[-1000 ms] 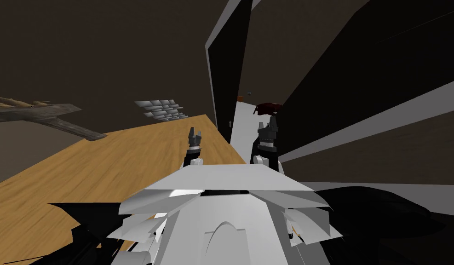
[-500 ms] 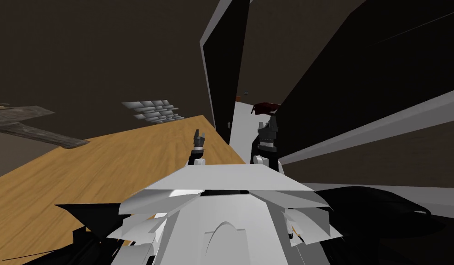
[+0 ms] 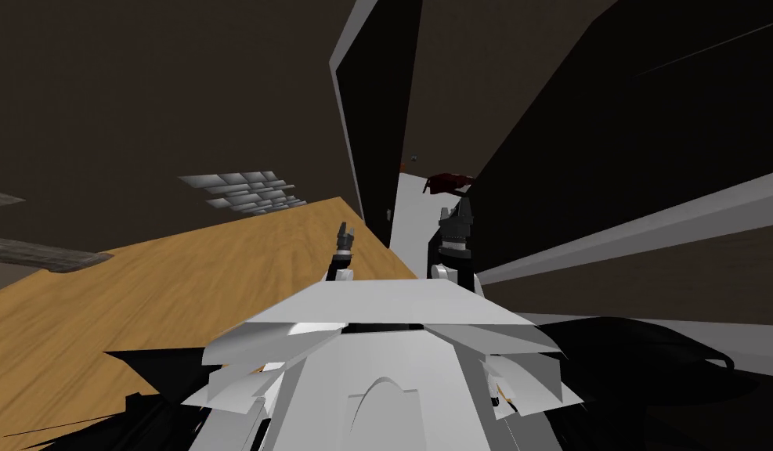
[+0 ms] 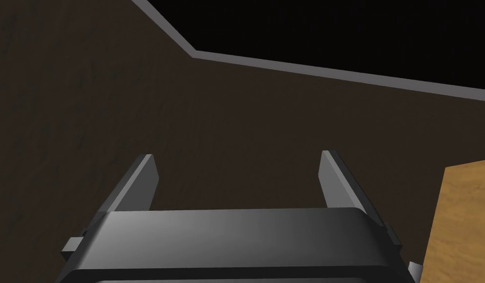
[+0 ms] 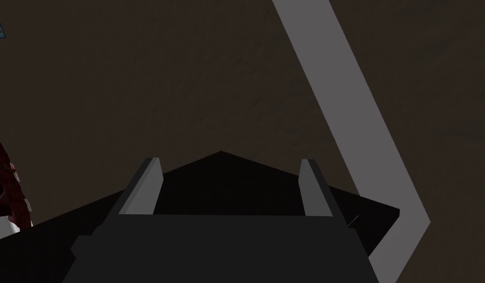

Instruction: Push the door open

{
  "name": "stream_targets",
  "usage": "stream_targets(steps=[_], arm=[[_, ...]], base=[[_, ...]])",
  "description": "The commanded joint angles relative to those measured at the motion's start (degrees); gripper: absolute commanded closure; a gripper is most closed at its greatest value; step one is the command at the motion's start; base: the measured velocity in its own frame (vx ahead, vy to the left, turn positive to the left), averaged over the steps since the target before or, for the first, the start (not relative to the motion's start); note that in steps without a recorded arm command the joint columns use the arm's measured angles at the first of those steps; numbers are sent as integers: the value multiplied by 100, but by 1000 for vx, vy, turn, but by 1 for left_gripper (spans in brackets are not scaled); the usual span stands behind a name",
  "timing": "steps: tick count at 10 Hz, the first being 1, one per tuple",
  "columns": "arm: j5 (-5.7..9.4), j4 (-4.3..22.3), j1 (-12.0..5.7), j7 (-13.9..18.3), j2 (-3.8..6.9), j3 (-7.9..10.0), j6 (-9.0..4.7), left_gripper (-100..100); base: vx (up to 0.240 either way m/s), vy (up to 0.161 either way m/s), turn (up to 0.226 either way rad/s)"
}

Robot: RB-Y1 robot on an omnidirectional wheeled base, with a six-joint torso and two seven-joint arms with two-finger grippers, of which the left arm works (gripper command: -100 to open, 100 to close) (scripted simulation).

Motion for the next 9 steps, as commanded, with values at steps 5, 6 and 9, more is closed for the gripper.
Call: stream_targets(steps=[5, 6, 9], arm=[[74, 772, -312, -51, 7, -286, -163, -100], [89, 905, -368, -59, 9, -335, -187, -100], [133, 1315, -541, -85, 5, -487, -261, -100]], base=[[85, 52, -101], [110, 61, -106], [87, 67, -114]])
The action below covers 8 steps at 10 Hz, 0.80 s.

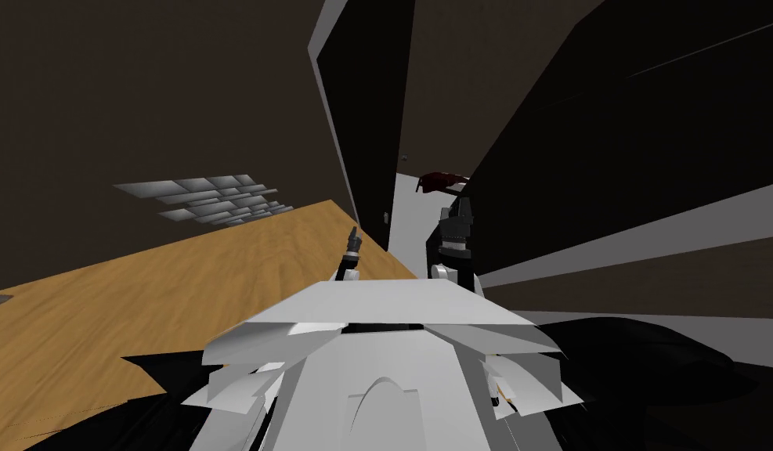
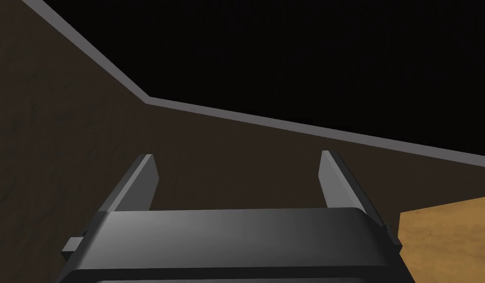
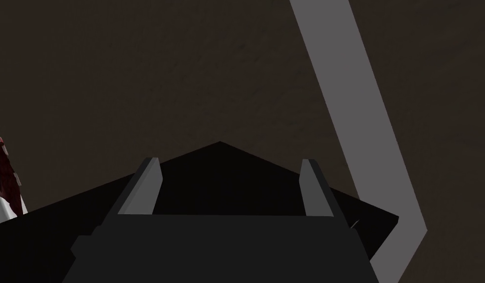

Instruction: Push the door open

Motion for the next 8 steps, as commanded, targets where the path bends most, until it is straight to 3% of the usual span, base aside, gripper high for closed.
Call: stream_targets(steps=[1, 8], arm=[[13, 214, -75, -34, -27, -101, -47, -100], [117, 1173, -480, -94, -60, -457, -219, -100]], base=[[81, 63, -100], [81, 65, -110]])
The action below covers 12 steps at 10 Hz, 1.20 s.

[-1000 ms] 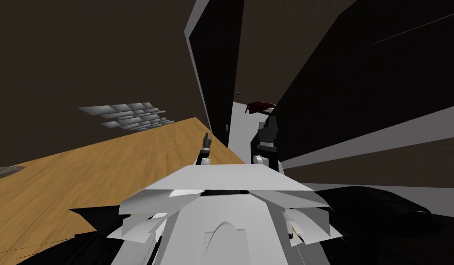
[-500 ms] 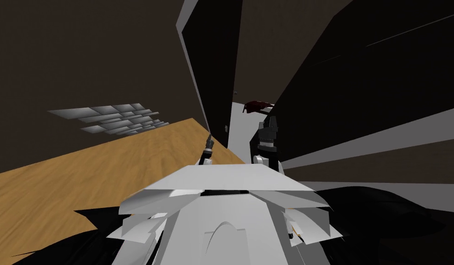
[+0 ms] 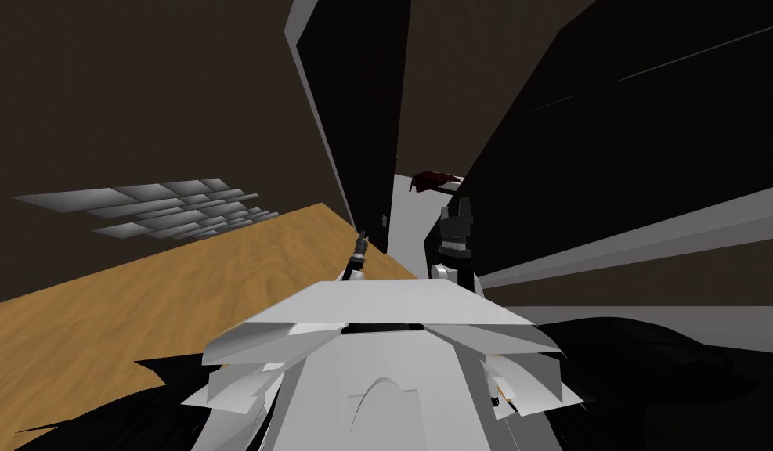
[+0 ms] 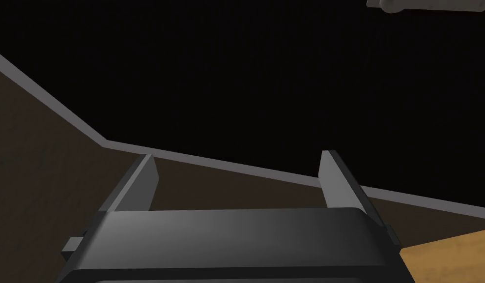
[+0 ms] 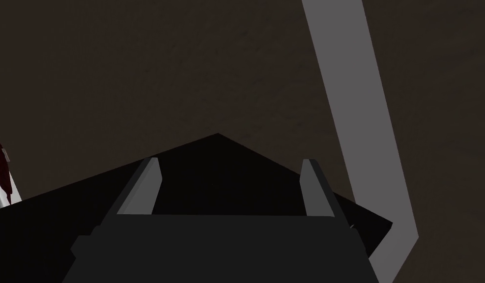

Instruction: Push the door open

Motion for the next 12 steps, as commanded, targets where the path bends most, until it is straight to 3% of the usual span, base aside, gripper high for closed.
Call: stream_targets(steps=[1, 3, 11, 12], arm=[[23, 251, -104, -17, -20, -83, -53, -100], [66, 646, -273, -41, -49, -231, -125, -100], [176, 1660, -700, -104, -153, -606, -307, -100], [200, 1887, -795, -118, -187, -690, -347, -100]], base=[[64, 68, -108], [96, 89, -127], [81, 75, -105], [83, 96, -143]])
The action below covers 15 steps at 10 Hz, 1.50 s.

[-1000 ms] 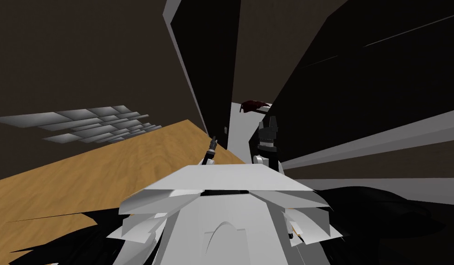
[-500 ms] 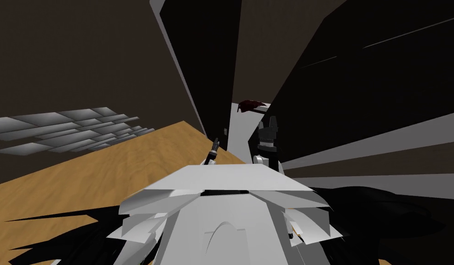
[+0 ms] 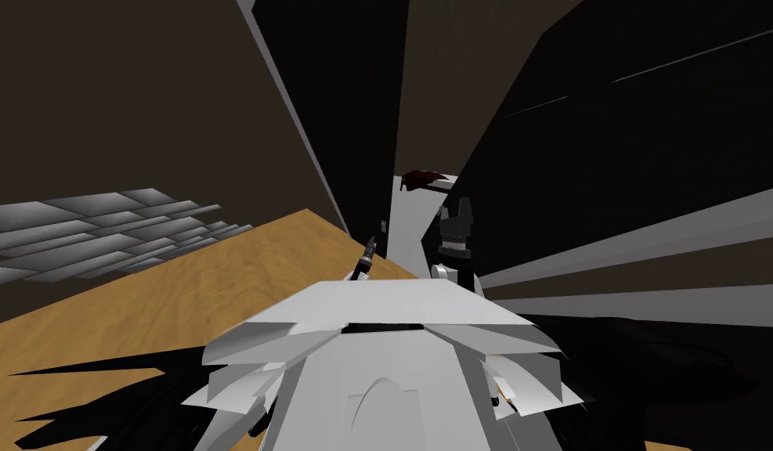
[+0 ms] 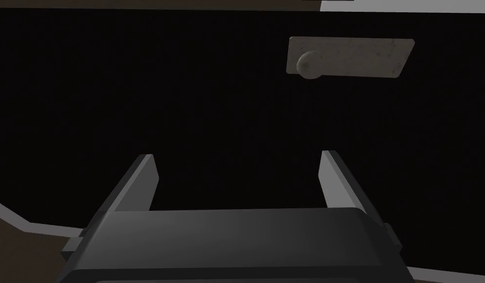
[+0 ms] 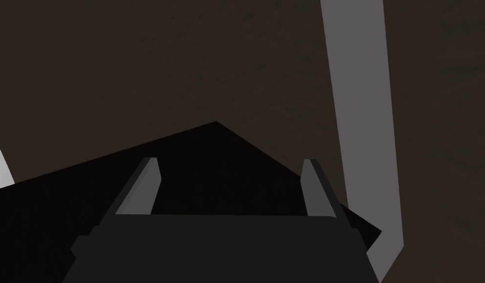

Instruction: Push the door open

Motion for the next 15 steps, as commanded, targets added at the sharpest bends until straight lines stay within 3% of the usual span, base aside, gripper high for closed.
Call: stream_targets(steps=[1, 7, 15], arm=[[23, 245, -83, -16, -30, -97, -63, -100], [90, 864, -344, -54, -140, -326, -175, -100], [189, 1777, -730, -111, -376, -665, -339, -100]], base=[[100, 105, -125], [71, 79, -81], [89, 97, -90]])
